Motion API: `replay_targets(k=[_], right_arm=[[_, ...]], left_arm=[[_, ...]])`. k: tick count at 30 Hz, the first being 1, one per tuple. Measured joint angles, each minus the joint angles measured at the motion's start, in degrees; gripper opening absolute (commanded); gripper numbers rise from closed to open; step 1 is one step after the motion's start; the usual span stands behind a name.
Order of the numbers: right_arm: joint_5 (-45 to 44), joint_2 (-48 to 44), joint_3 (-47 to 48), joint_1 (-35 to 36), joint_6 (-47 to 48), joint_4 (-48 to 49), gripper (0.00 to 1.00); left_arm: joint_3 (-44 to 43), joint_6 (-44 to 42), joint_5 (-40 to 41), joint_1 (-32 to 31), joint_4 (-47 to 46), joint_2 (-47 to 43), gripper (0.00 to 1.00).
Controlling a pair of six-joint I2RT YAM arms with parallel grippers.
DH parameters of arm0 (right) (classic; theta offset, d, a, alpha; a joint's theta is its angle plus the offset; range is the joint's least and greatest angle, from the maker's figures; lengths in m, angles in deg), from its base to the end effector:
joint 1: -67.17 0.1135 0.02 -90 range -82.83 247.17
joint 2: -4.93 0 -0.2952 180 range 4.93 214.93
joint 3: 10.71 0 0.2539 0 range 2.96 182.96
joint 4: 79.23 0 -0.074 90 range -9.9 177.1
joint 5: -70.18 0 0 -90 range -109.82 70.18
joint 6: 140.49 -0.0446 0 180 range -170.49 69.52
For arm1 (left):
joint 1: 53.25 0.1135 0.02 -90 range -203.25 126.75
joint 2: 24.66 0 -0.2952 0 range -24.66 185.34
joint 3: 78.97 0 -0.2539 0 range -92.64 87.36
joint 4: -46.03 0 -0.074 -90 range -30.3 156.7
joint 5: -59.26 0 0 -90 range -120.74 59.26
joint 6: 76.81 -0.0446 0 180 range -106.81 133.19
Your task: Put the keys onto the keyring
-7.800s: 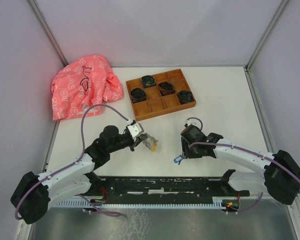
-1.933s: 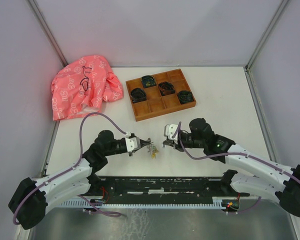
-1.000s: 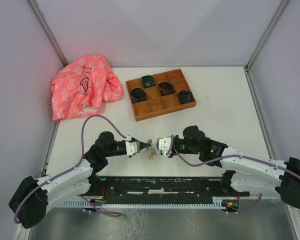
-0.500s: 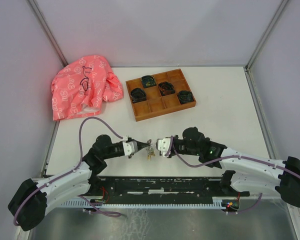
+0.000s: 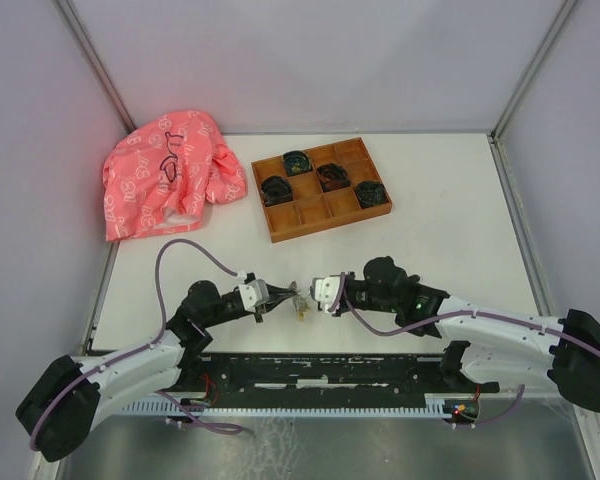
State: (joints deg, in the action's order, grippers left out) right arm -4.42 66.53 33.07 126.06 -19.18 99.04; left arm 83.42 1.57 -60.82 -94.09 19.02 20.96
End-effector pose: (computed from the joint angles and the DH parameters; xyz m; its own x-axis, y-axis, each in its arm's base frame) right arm 0.1095 0.2044 0.2563 0.3484 -0.3923 -0.8513 -0.9055 0.0936 -0.4138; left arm 0.0991 -0.1152 0.2033 0.1774 0.0770 -0.9811 0.9283 0.3179 0.1928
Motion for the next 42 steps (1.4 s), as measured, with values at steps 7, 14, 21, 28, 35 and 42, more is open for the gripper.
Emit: replay_targets(k=[7,14,21,28,35,42], right_arm=[[0.22,1.33,0.0,0.0,-0.11,1.49,0.01],[0.63,2.21,0.0,0.13,-0.42,1.9,0.01],[0.61,2.34,0.0,0.26,-0.98,3.06,0.01],[0.59,2.64,0.0,0.26,-1.55,3.91,0.01],[0.61,3.04,0.0,0.26,-1.75,3.85,0.01],[0.33,3.3,0.0,0.26,-2.21,3.87,0.01]], left_arm=[[0.37,1.84,0.02,0.0,-3.21,0.63,0.03],[0.37,2.03,-0.07,0.0,-4.44,1.38,0.03],[0.37,2.03,-0.46,0.0,-4.92,2.82,0.03],[0.37,2.05,-0.61,0.0,-5.66,4.15,0.03],[0.37,2.05,-1.49,0.0,-5.86,4.37,0.03],[0.37,2.05,-1.7,0.0,-5.99,4.37,0.03]])
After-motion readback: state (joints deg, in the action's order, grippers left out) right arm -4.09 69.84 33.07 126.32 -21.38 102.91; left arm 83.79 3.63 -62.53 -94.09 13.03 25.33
